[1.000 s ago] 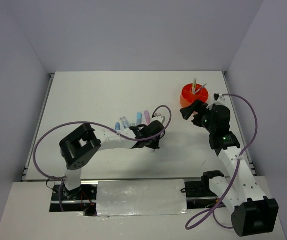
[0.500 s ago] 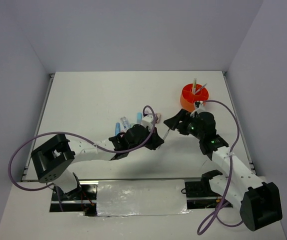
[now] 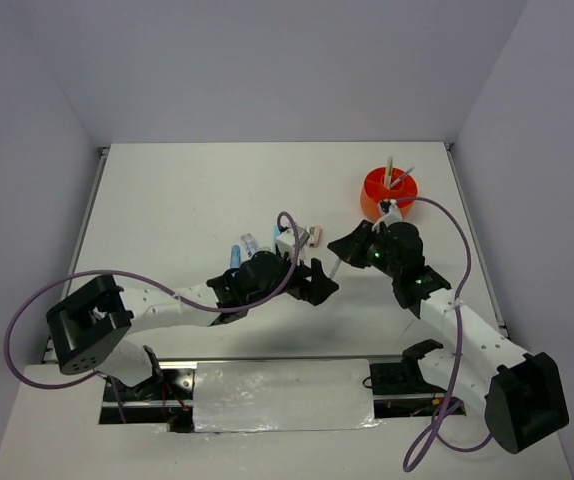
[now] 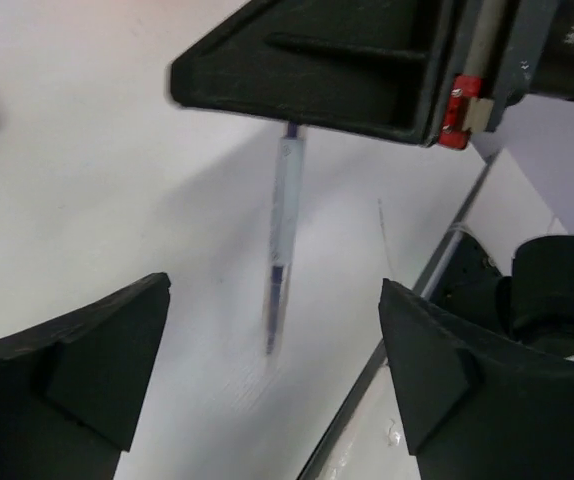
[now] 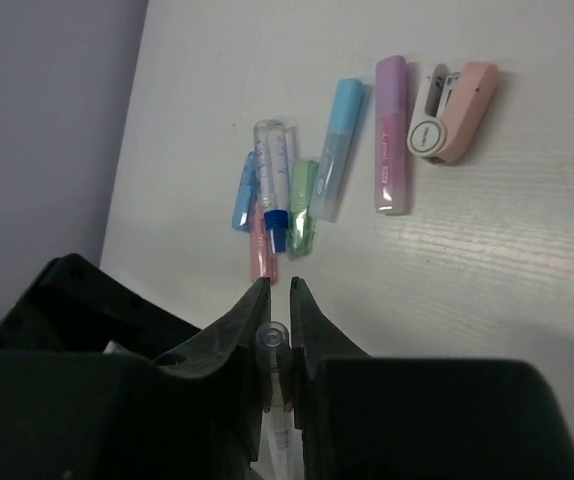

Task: Sort the stationery into containers
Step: Pick up the pen from the center of the board, then place the pen in the storage box.

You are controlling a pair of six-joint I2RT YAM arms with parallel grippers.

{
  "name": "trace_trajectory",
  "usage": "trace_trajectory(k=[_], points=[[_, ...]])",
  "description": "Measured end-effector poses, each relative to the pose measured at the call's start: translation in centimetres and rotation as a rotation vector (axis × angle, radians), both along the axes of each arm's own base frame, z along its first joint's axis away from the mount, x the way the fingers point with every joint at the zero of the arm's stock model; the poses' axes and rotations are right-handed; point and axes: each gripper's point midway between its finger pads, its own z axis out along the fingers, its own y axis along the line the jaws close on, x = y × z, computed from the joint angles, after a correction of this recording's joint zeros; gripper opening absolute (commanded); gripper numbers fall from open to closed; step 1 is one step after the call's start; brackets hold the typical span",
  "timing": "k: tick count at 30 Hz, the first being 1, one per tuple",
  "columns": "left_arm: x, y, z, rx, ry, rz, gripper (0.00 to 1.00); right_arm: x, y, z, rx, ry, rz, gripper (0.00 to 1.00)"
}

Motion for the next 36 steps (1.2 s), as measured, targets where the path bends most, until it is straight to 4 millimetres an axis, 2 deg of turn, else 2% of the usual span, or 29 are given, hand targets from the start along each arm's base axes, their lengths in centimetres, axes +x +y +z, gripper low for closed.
trace_trajectory(k=[3,6,8,10,12,16,20,23,30,32,33,36], points=[[0.7,1.6,0.0,0.057,0.01,0.078,0.99,1.5,-0.9,1.3,-0.054,-0.042,-0.038,0.0],[1.9,3.5,0.2,0.135,0.043,0.195,0.99,5.7,-3.6,5.7,-0.129,-0.161,-0.176,0.0],[2.3,5.3,0.1,0.199,0.076,0.265,0.99,9.0,-6.6,9.2,-0.189,-0.263,-0.322,0.0],[2.1,7.3,-0.3,0.259,0.097,0.294,0.99,11.5,-9.8,11.7,-0.241,-0.363,-0.465,0.0],[1.4,9.0,-0.5,0.304,0.113,0.298,0.99,13.6,-13.4,12.7,-0.318,-0.421,-0.606,0.0],[-0.3,11.4,-0.5,0.351,0.12,0.282,0.99,17.3,-17.9,12.4,-0.451,-0.422,-0.743,0.0],[-1.4,13.5,-0.5,0.366,0.124,0.295,0.99,19.9,-20.7,12.0,-0.549,-0.432,-0.81,0.0],[-1.7,14.2,-0.3,0.373,0.122,0.305,0.99,21.6,-21.8,11.7,-0.595,-0.45,-0.827,0.0],[-2.1,15.3,-0.5,0.403,0.126,0.314,0.99,23.5,-22.3,9.3,-0.655,-0.461,-0.811,0.01],[-2.1,15.5,-0.1,0.395,0.12,0.319,0.99,23.9,-22.1,8.8,-0.657,-0.465,-0.798,0.09],[-2.1,15.7,0.2,0.389,0.115,0.324,0.99,24.1,-22.0,8.6,-0.658,-0.465,-0.792,0.27],[-2.0,16.0,0.6,0.378,0.104,0.34,0.99,24.3,-21.8,7.9,-0.654,-0.46,-0.779,0.52]])
